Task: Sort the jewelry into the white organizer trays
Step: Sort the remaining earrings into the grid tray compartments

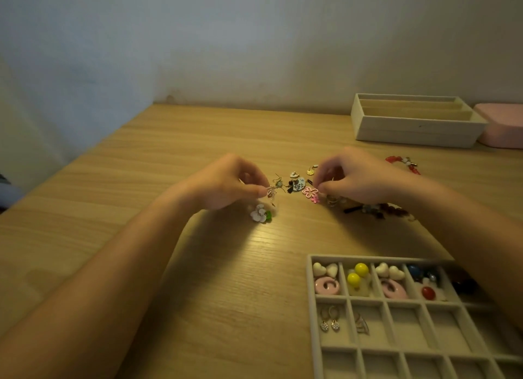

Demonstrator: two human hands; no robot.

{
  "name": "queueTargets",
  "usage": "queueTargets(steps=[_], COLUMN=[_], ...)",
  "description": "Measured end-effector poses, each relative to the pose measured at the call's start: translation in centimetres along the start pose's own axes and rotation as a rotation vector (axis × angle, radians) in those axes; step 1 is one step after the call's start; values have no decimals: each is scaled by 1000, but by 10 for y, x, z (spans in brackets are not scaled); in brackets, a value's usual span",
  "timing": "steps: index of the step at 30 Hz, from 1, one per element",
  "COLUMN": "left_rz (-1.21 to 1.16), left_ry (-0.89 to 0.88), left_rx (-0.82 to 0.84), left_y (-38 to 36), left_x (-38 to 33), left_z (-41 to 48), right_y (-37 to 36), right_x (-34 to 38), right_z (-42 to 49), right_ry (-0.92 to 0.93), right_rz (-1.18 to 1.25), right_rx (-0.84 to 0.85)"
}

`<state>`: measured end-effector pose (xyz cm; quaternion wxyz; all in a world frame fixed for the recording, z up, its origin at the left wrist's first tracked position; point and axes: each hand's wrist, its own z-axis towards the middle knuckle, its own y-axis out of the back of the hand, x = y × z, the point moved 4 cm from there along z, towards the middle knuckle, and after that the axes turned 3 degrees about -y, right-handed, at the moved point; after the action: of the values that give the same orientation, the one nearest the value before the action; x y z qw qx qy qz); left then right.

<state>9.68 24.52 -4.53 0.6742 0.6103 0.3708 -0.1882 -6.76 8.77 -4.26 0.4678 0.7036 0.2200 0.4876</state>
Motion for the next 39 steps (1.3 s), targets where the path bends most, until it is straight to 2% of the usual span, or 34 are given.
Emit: queueTargets(steps=[4, 10, 14, 20, 22, 24, 28, 35, 39], left_rz=[-156, -261, -104, 102, 175, 254, 303, 451, 426], left_ry=[-15, -4, 30, 86, 72, 30, -5, 7, 18], left_rx=[-105, -249, -288, -187, -153, -192, -148, -163, -203], left_y=[11, 27, 25, 14, 9, 6, -11, -20, -22], left_x=[-7, -12, -2, 18, 18, 16, 11, 3, -2], left_z=[-5, -3, 2, 6, 6, 8, 16, 22, 23], right_y=[5, 11, 4, -7, -10, -12, -8, -6, -8], right_x=[-3, -2, 9, 34, 35, 35, 35, 29, 32], right_z=[-3, 2, 13, 27, 30, 32, 33, 30, 27], right_ry=[-9, -31, -4, 46, 45, 34, 3, 1, 11], right_rz=[72, 85, 55, -12, -35, -69, -133, -32, 40], right_rx=[-16, -96, -129, -48, -10, 0, -82, -138, -108])
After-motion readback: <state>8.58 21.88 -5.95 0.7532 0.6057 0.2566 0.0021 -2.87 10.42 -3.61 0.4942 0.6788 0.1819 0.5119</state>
